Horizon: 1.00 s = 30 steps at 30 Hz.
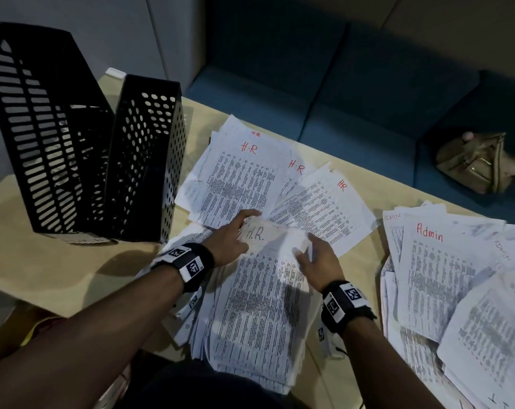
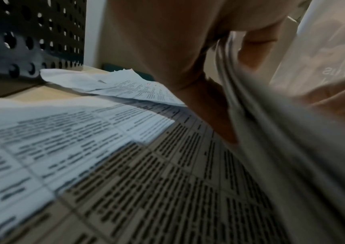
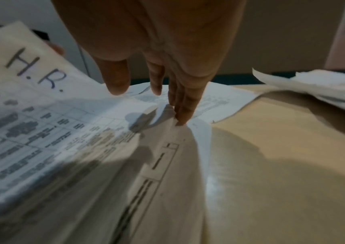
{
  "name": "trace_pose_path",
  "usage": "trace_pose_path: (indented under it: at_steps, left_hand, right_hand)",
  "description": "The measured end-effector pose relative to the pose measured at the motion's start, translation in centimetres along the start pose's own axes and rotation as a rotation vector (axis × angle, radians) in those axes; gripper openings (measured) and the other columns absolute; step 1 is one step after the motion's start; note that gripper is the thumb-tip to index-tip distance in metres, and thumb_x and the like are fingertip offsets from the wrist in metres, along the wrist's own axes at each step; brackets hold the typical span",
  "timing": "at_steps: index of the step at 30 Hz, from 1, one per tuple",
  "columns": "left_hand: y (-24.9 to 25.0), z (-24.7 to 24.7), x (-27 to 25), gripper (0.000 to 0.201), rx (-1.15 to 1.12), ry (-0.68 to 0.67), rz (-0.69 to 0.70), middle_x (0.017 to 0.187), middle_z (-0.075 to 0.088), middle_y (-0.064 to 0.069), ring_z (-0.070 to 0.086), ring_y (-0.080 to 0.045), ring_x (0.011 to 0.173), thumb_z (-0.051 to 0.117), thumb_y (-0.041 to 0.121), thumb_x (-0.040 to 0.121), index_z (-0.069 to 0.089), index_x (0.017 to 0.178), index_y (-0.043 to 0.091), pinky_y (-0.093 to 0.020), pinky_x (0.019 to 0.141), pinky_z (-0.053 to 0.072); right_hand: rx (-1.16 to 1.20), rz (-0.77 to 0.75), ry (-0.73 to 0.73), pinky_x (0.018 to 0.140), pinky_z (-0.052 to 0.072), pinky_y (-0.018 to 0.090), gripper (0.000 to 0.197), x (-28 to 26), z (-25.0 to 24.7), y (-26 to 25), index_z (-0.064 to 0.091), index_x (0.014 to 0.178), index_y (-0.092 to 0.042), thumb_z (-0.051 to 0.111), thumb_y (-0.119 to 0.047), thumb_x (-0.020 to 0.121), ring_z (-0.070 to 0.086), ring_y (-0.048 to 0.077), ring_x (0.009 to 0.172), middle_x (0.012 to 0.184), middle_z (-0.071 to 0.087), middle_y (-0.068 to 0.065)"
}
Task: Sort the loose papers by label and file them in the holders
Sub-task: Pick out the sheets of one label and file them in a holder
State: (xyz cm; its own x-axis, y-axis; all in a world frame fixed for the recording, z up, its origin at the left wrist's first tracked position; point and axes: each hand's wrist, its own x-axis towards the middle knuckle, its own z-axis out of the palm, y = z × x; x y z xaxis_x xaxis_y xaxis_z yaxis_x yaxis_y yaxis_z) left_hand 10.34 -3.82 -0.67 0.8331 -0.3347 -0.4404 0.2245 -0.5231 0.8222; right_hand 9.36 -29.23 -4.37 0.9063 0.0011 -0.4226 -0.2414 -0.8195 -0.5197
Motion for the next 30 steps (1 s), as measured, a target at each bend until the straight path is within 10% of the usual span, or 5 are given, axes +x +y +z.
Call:
trace_pose_path:
  at_steps: [6,13,17,22,30]
  left_hand:
    - [0.6,0.7,0.0,0.052,-0.064,0.005,0.07,0.105,0.061,-0.008,0.056,-0.024,0.064,0.046,-0.005,0.085,0.044,0.122,0.032,-0.029,0.05,0.044]
    - [-2.1,1.8,-1.6,0.049,-0.27,0.099,-0.096,0.115,0.06,-0.01,0.065,-0.021,0.089,0.057,0.012,0.092,0.04,0.136,0.026,-0.036,0.069,0.058]
    - [-4.2,1.7,-2.0,0.01,-0.263,0.254,-0.193,0.1,0.069,-0.001,0.064,-0.021,0.094,0.055,0.02,0.094,0.062,0.101,0.021,-0.031,0.076,0.053]
    - [-5.2,1.6,-2.5,0.039,-0.726,0.394,-0.392,0.125,0.061,0.0,0.054,-0.025,0.119,0.059,0.019,0.092,0.05,0.13,0.02,-0.051,0.107,0.038]
    - [-5.2,1.4,-2.4,0.041,-0.793,0.36,-0.381,0.136,0.055,-0.002,0.051,-0.025,0.124,0.056,0.018,0.094,0.048,0.133,0.022,-0.05,0.11,0.035]
  right_hand:
    - [-0.309,-0.182,-0.045,0.111,0.03,0.051,0.057,1.3,-1.3,-2.0,0.031,0.146,-0.036,0.047,-0.051,0.093,0.014,0.024,0.146,0.16,0.013,-0.001]
    - [-0.052,-0.235,-0.057,0.094,0.046,0.035,0.044,1.4,-0.6,-3.9,0.057,0.126,-0.024,0.039,-0.051,0.097,0.056,0.023,0.111,0.128,0.053,0.003]
    - [0.143,0.089,0.277,0.093,0.043,0.036,0.048,1.0,-1.7,-1.8,0.059,0.125,-0.011,0.035,-0.044,0.099,0.056,0.033,0.113,0.128,0.057,0.019]
    - [-0.029,0.257,0.077,0.076,0.044,0.031,0.072,-1.3,-2.1,1.2,0.065,0.1,-0.007,0.04,-0.072,0.083,0.062,0.031,0.092,0.101,0.069,0.014]
    - [0.243,0.22,-0.001,0.065,0.05,0.027,0.01,-2.0,-4.5,0.4,0.07,0.087,-0.014,0.069,-0.024,0.085,0.064,0.022,0.075,0.078,0.068,0.002]
